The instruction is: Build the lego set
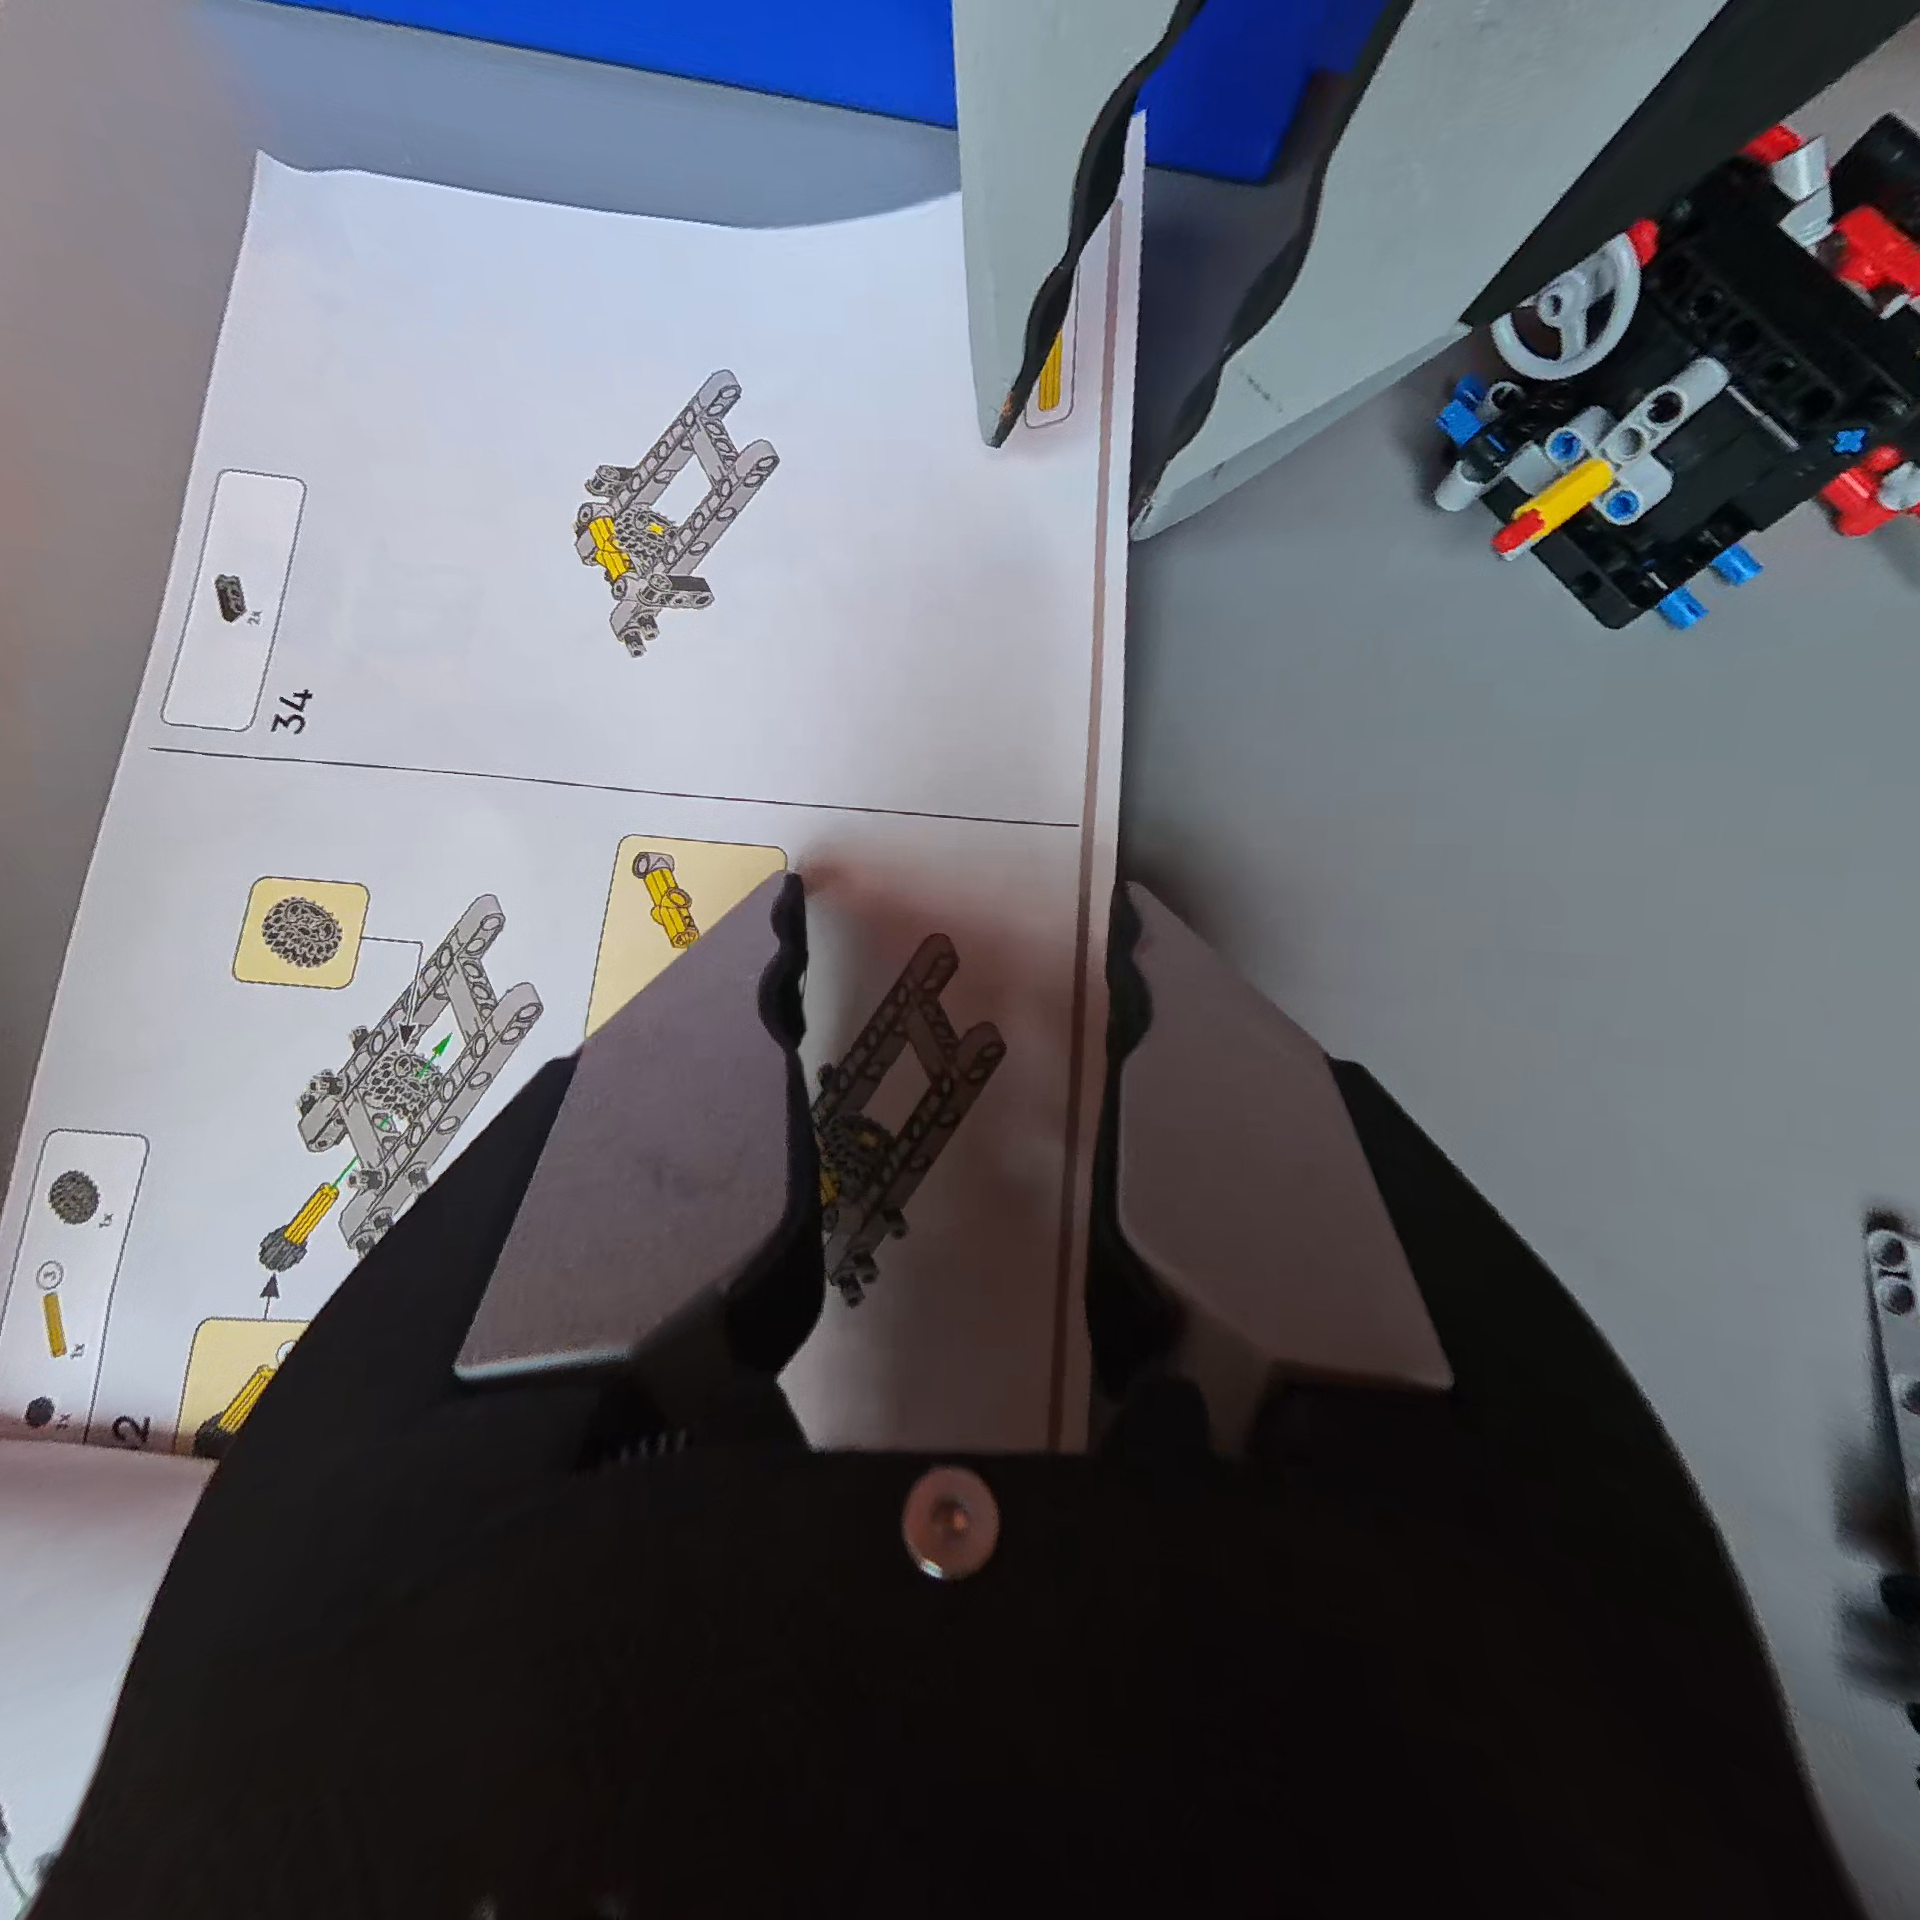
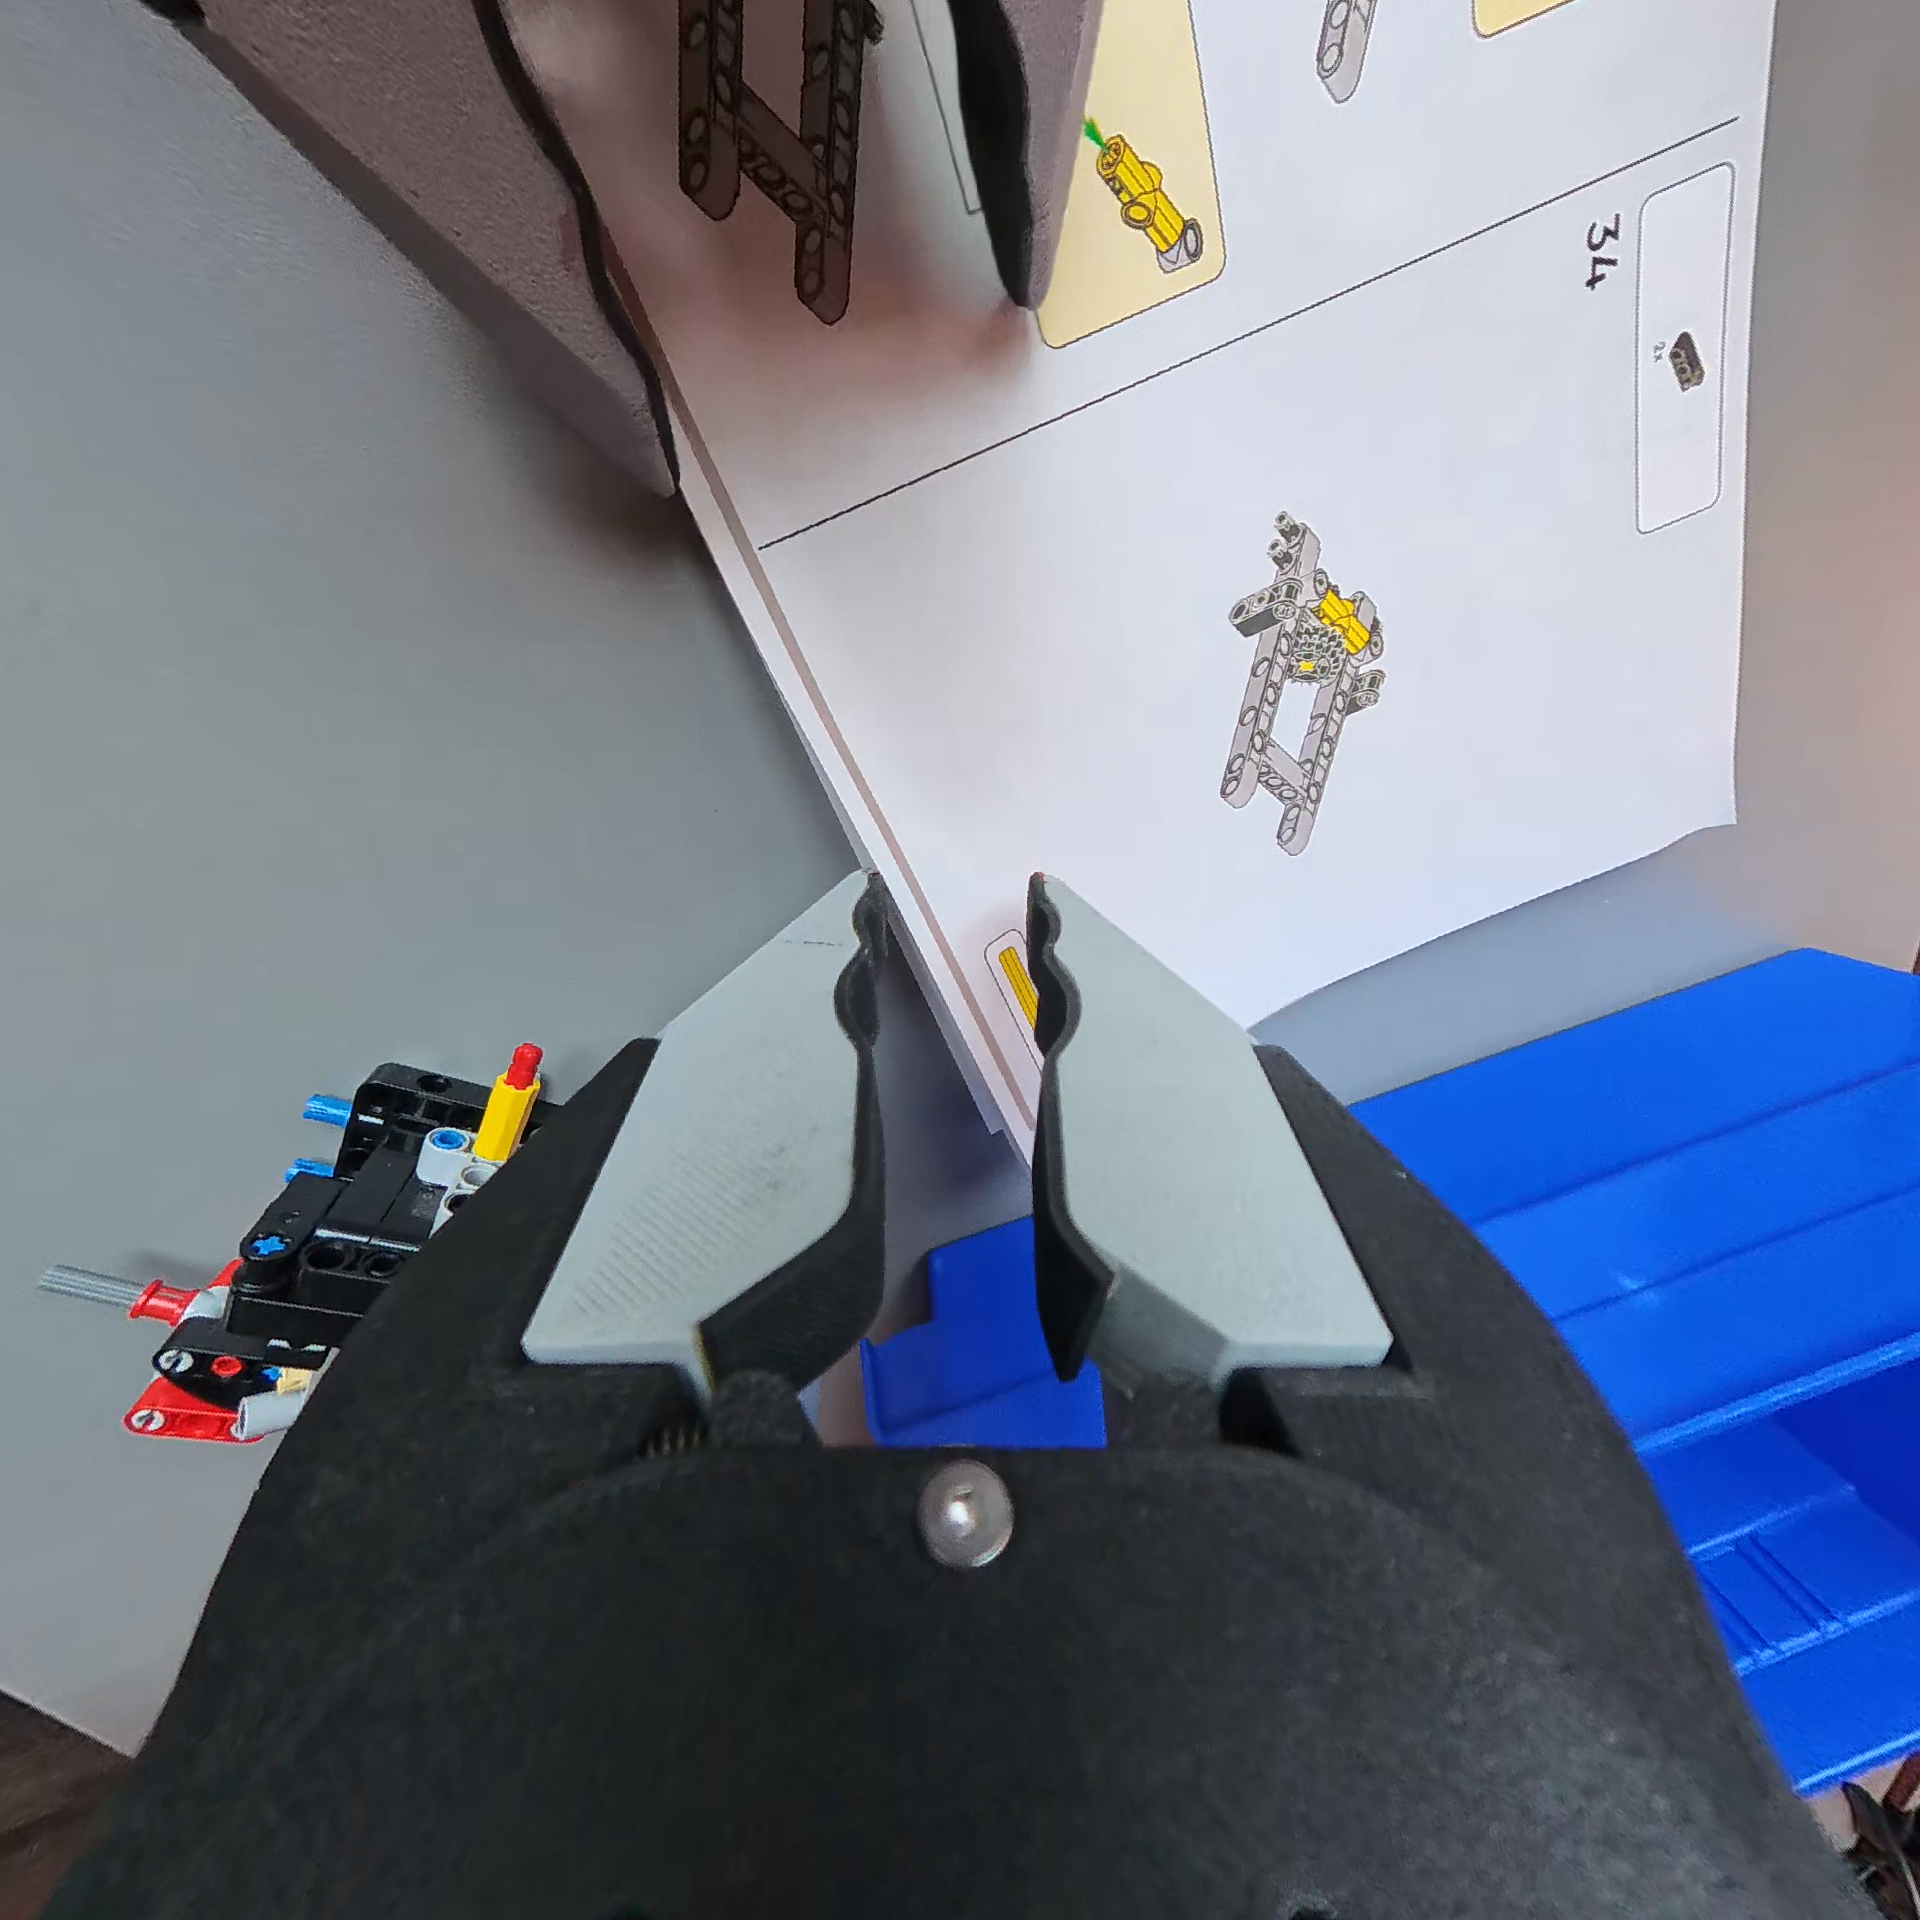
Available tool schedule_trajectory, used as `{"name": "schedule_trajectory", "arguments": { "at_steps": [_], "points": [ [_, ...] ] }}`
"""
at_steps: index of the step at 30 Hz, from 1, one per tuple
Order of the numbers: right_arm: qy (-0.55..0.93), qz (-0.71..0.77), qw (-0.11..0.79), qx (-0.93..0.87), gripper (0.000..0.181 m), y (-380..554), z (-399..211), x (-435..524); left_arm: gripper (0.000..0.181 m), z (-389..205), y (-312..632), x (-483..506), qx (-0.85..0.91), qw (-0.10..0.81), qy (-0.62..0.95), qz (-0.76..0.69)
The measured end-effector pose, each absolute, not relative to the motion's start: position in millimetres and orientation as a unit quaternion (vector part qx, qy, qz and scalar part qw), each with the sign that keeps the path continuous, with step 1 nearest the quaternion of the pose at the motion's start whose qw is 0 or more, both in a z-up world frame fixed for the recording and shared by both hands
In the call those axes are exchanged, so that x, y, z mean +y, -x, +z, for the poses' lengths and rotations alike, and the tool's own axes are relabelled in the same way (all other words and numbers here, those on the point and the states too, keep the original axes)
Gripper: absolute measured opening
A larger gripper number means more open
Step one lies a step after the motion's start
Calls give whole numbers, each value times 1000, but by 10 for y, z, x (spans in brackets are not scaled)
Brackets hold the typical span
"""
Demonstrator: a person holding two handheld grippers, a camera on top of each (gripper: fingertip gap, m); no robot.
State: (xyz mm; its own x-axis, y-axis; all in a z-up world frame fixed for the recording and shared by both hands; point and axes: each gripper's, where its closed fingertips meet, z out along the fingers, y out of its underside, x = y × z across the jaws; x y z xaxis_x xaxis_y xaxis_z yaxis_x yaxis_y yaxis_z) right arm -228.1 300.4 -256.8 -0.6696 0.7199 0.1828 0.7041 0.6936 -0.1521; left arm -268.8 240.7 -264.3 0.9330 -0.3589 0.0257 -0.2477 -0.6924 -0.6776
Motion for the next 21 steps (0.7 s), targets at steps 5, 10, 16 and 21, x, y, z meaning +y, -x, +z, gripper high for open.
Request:
{"name": "schedule_trajectory", "arguments": {
  "at_steps": [5,10,16,21],
  "points": [
    [394,40,111,-912,21,2282,-2561,2997,70,-2631,2639,2473,168,360,915,-73],
    [392,38,112,-912,22,2273,-2565,3006,60,-2661,2664,2487,172,357,916,-67],
    [385,28,112,-916,24,2235,-2582,3031,59,-2638,2668,2479,159,365,911,-109],
    [387,35,127,-913,34,2243,-2529,3056,58,-2612,2680,2480,146,370,907,-140]
  ]
}}
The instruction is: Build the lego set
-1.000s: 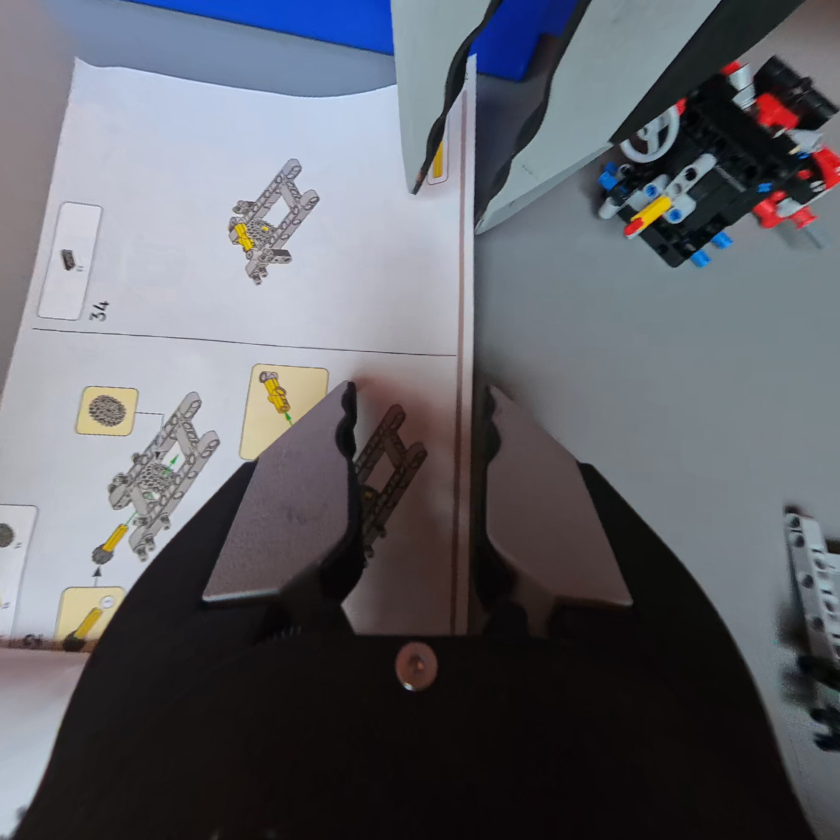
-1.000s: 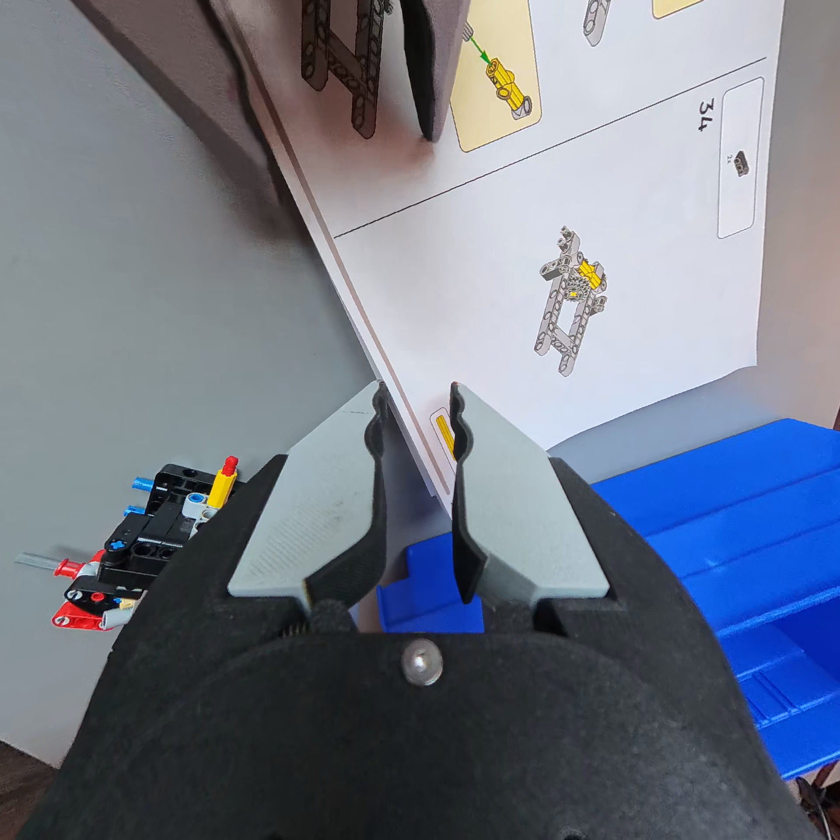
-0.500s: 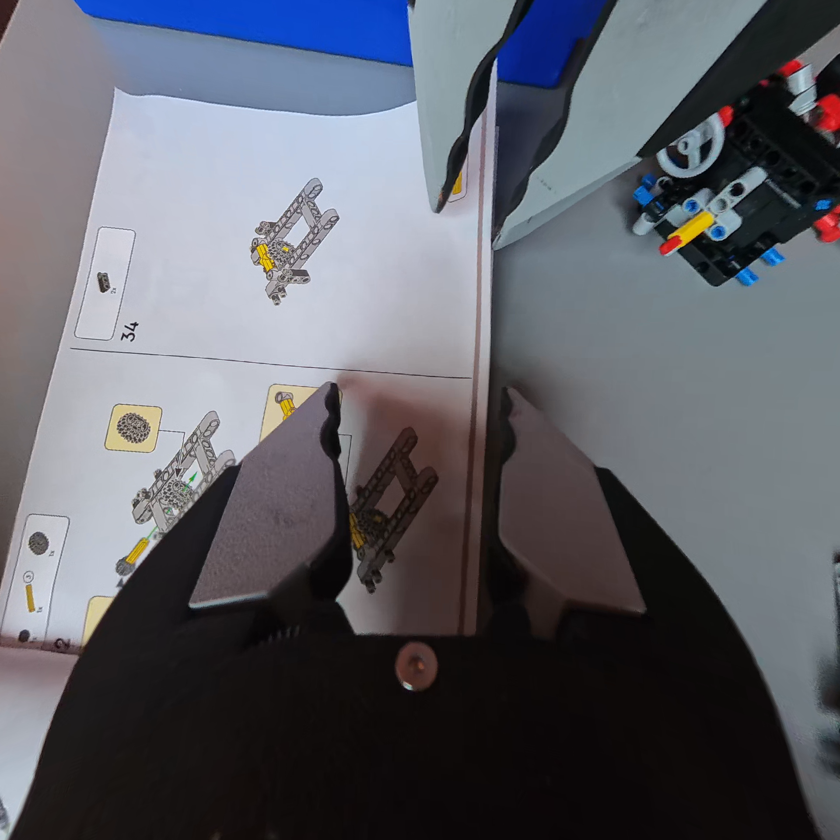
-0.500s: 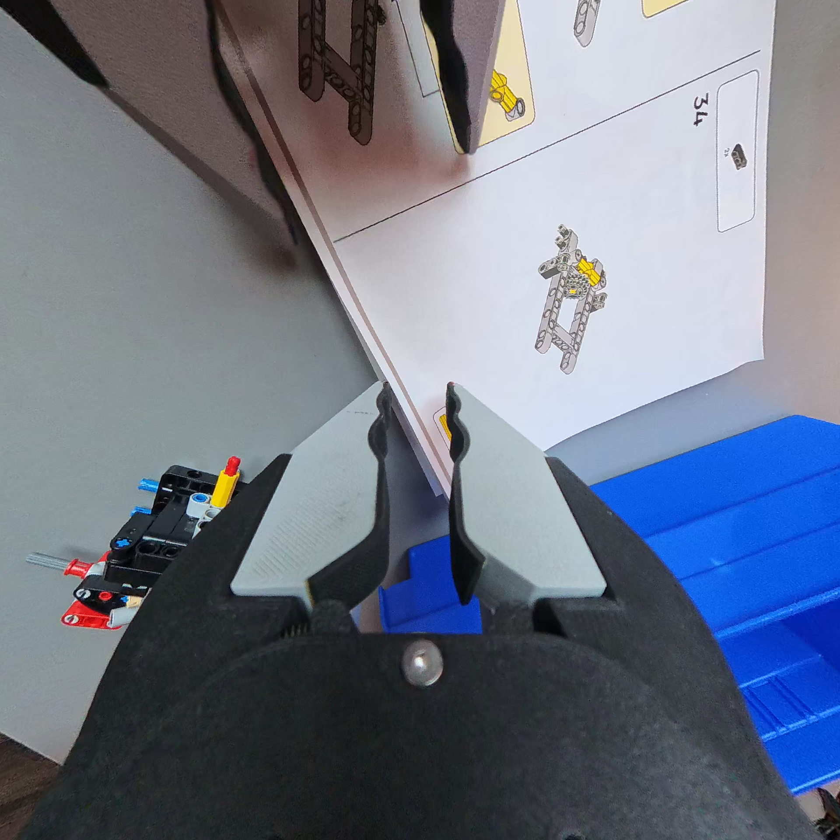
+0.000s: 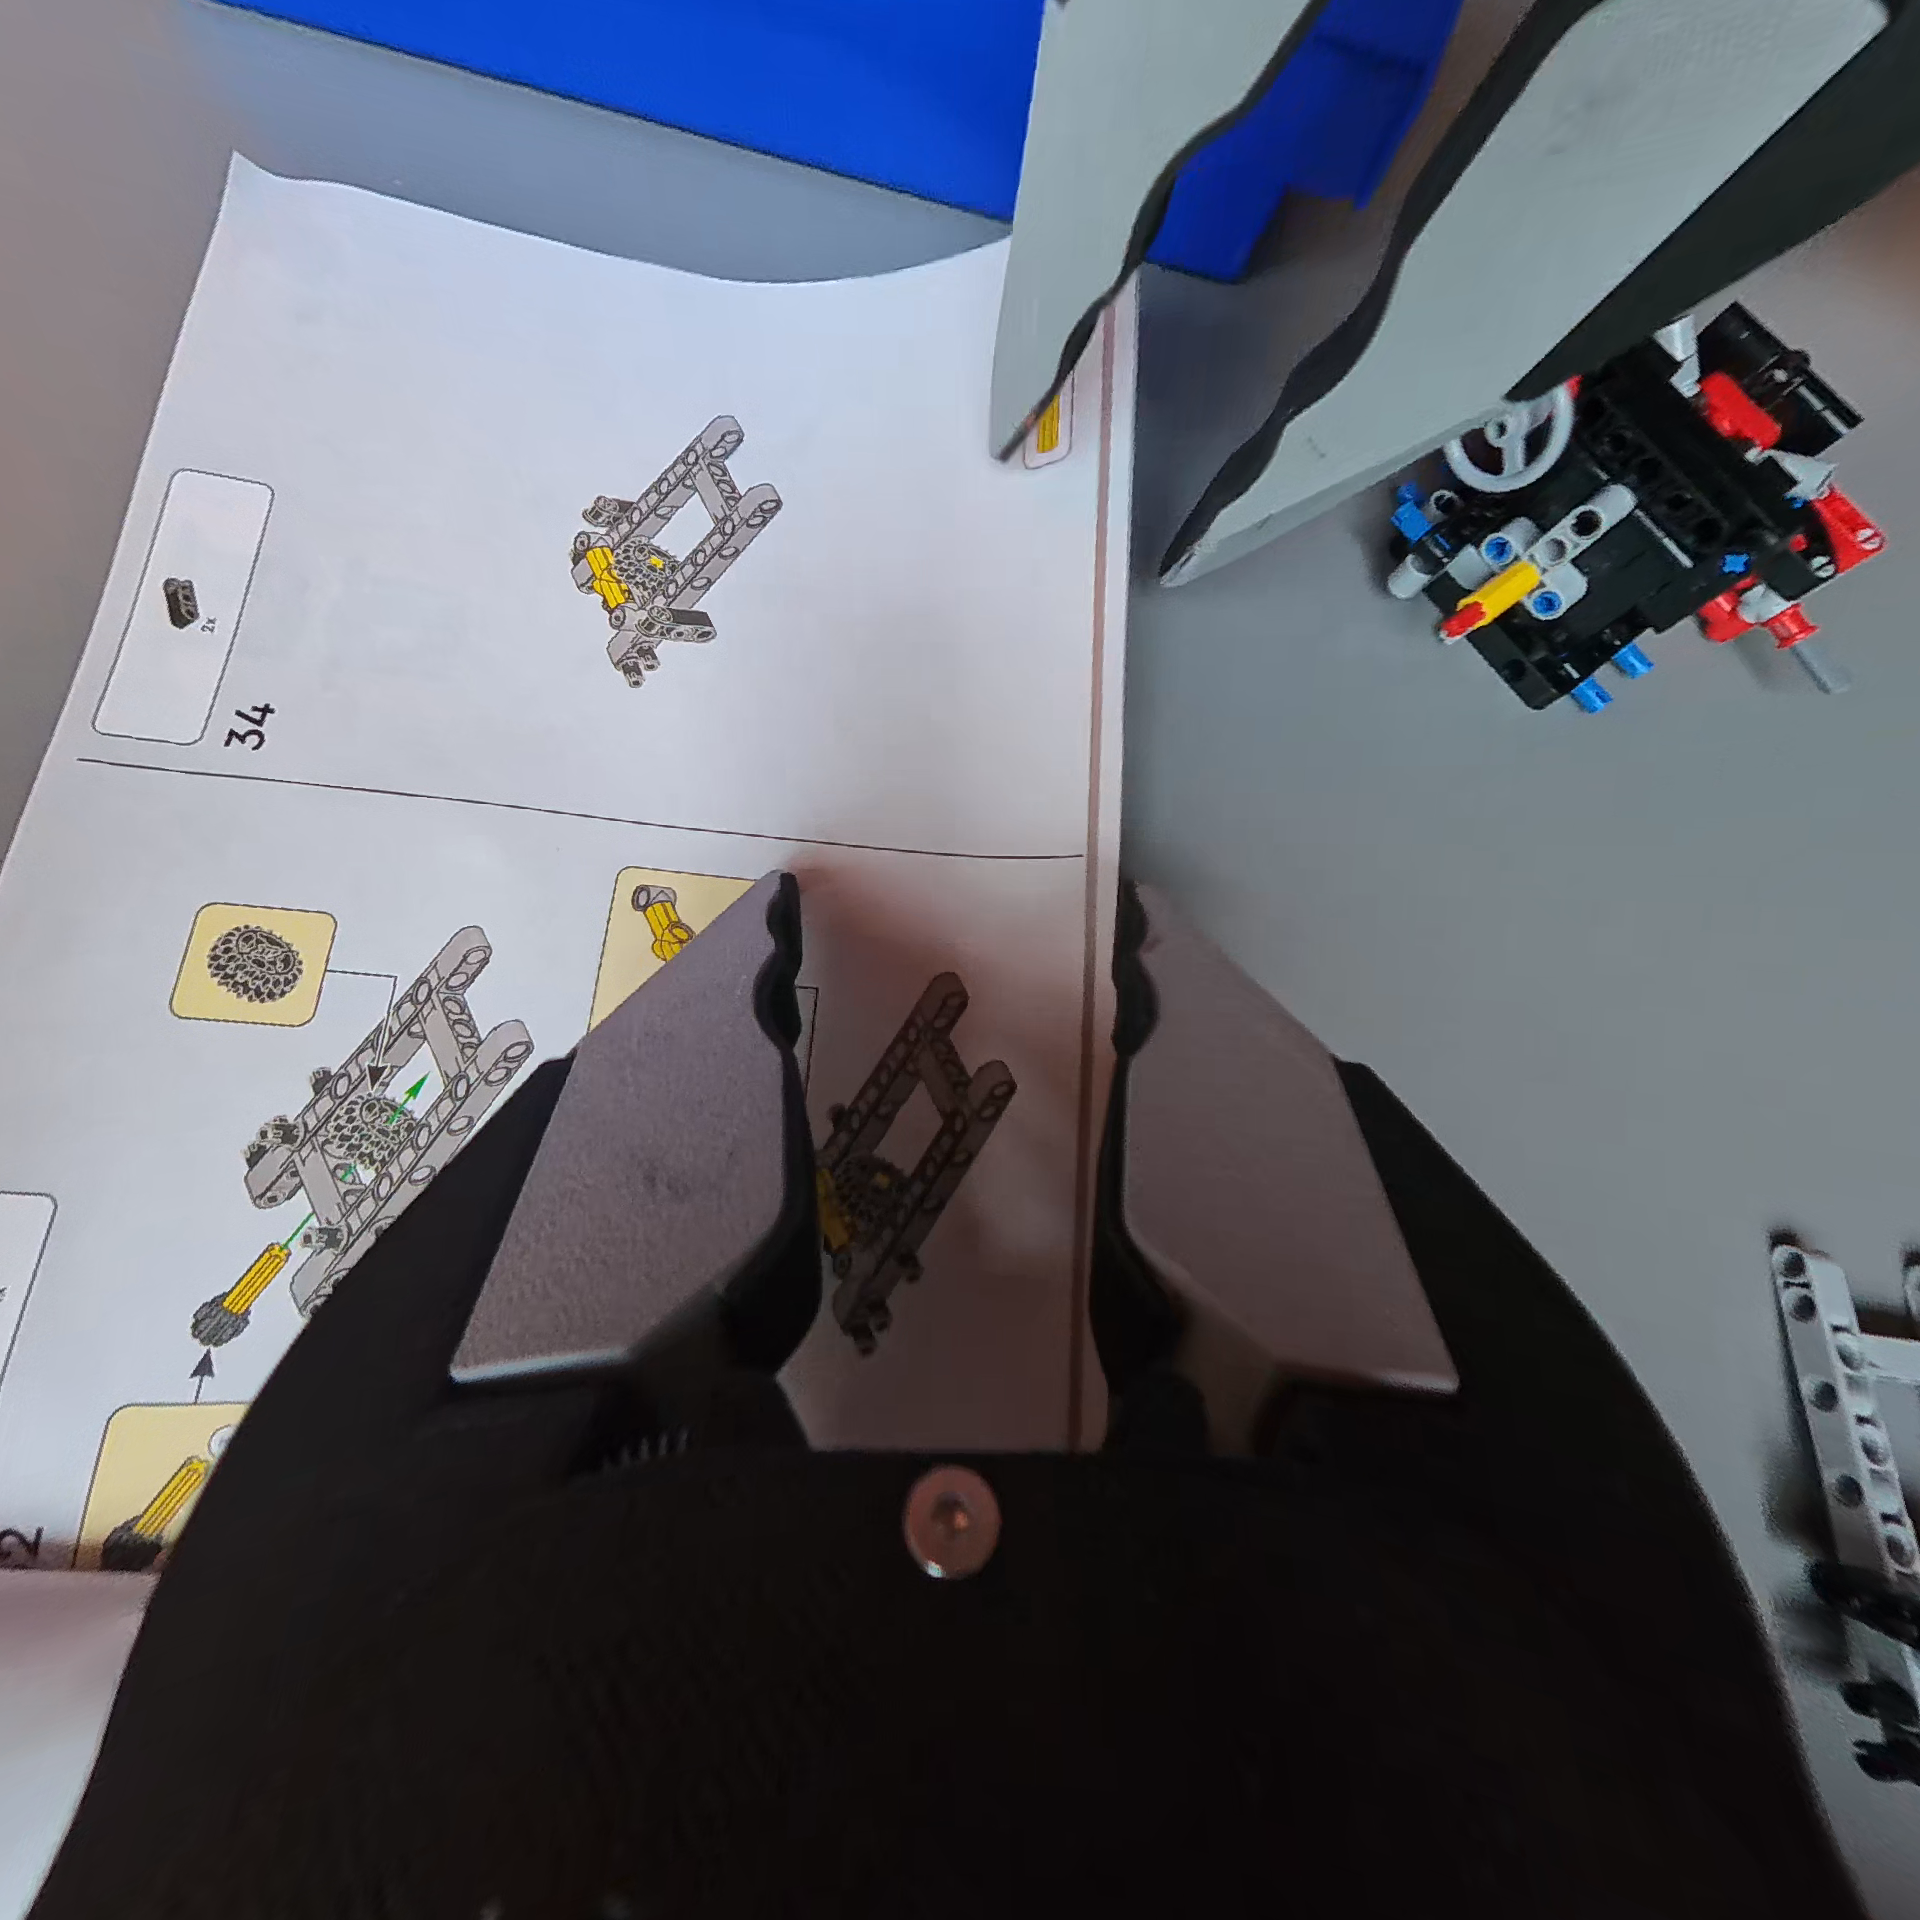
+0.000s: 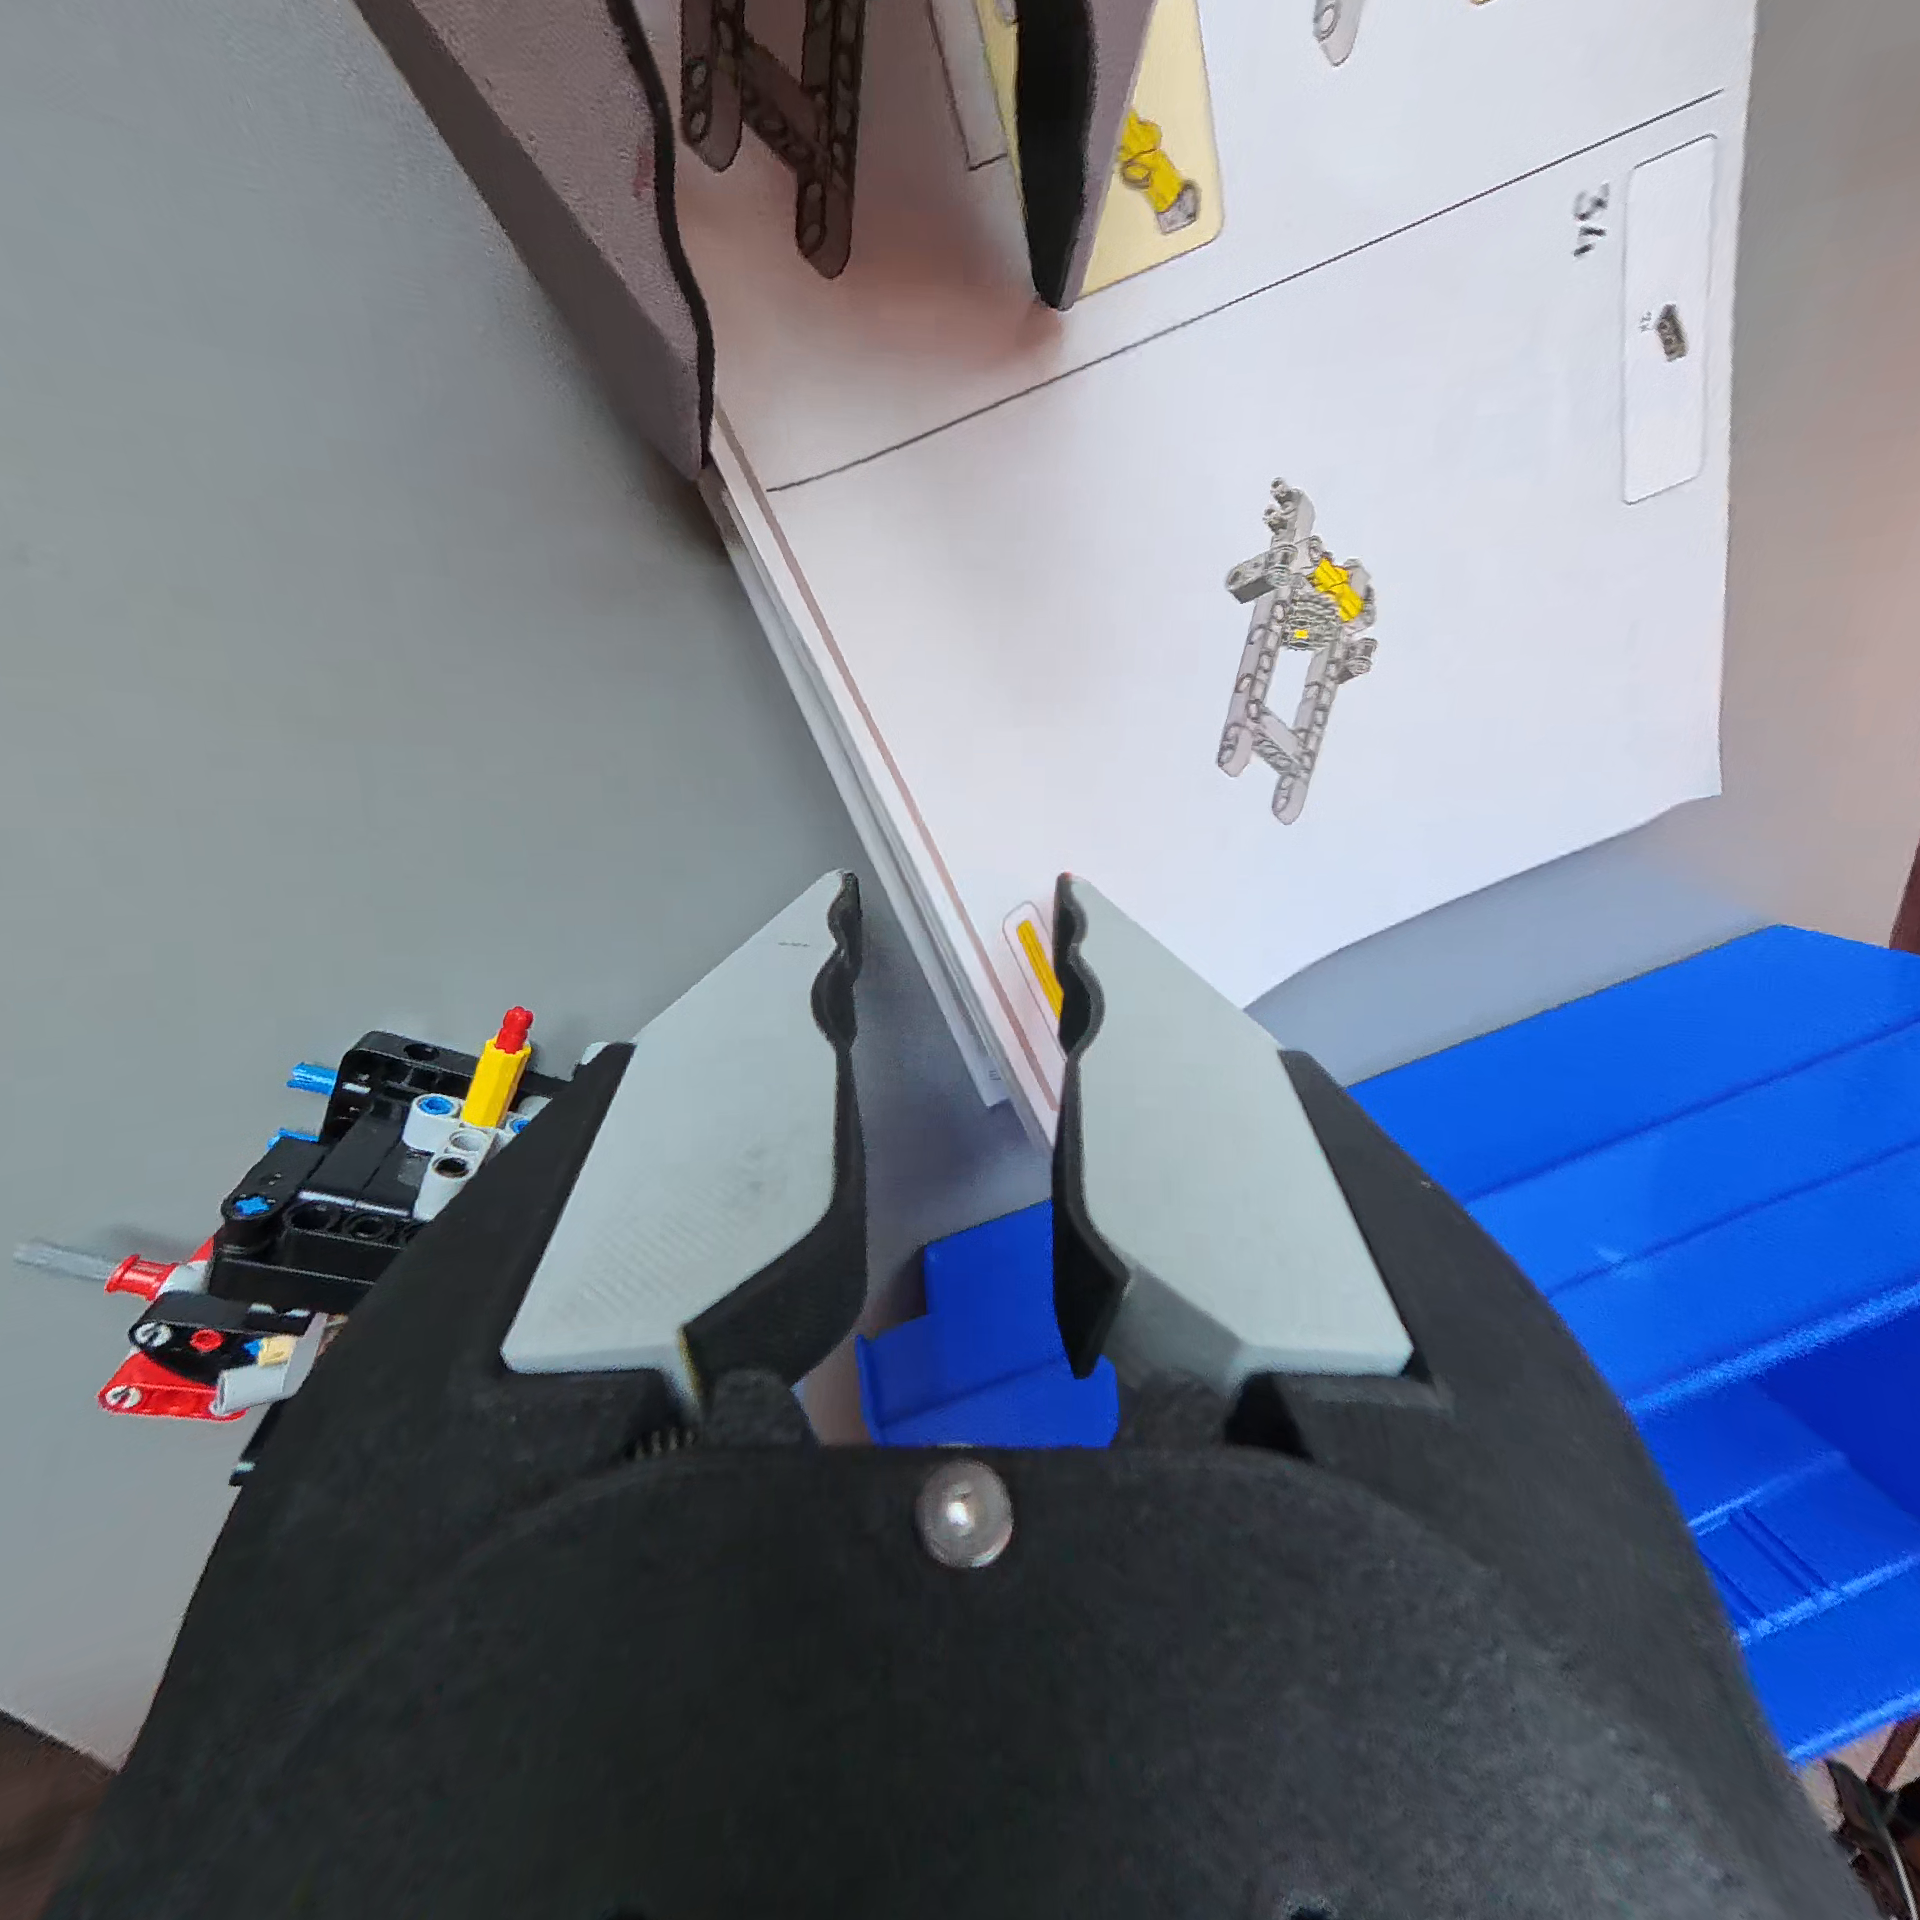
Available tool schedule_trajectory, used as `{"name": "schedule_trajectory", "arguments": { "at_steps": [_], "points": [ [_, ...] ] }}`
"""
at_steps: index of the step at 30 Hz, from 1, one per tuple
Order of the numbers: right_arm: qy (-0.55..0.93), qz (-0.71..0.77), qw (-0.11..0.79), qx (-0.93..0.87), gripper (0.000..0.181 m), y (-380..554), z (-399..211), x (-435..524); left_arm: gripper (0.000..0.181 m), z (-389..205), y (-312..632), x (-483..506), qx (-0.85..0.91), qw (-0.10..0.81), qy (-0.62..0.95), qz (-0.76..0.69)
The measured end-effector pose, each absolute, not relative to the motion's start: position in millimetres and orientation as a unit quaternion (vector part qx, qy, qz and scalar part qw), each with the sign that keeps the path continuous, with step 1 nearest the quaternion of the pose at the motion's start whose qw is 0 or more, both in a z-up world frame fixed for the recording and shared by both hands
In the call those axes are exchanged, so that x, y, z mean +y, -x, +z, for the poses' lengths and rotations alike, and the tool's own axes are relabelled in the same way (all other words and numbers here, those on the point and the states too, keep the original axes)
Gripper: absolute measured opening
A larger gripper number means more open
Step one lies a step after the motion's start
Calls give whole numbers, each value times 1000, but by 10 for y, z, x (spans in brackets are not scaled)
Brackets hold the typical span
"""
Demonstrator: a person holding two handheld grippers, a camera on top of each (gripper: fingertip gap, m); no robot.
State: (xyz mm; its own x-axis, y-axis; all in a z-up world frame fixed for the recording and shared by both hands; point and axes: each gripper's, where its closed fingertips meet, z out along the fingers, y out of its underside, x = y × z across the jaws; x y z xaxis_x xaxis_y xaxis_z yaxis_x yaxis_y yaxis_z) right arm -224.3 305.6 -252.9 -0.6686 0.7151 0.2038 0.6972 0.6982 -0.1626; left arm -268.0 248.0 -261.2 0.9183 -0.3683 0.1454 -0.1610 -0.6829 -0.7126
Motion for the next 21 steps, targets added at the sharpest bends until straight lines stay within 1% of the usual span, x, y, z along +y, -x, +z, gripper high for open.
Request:
{"name": "schedule_trajectory", "arguments": {
  "at_steps": [4,8,13,15,19,21],
  "points": [
    [397,63,167,-900,43,2268,-2328,3057,58,-2605,2683,2479,141,375,904,-150],
    [408,121,192,-884,40,2248,-2179,2935,58,-2597,2686,2479,138,376,902,-160],
    [382,128,183,-897,38,2120,-2351,2759,58,-2585,2693,2474,133,378,899,-174],
    [360,125,196,-904,39,2097,-2413,2692,58,-2582,2698,2470,131,378,899,-178],
    [329,142,238,-903,33,2144,-2366,2589,58,-2578,2709,2470,127,380,898,-181],
    [333,132,237,-903,33,2156,-2395,2607,58,-2579,2709,2469,127,380,898,-181]
  ]
}}
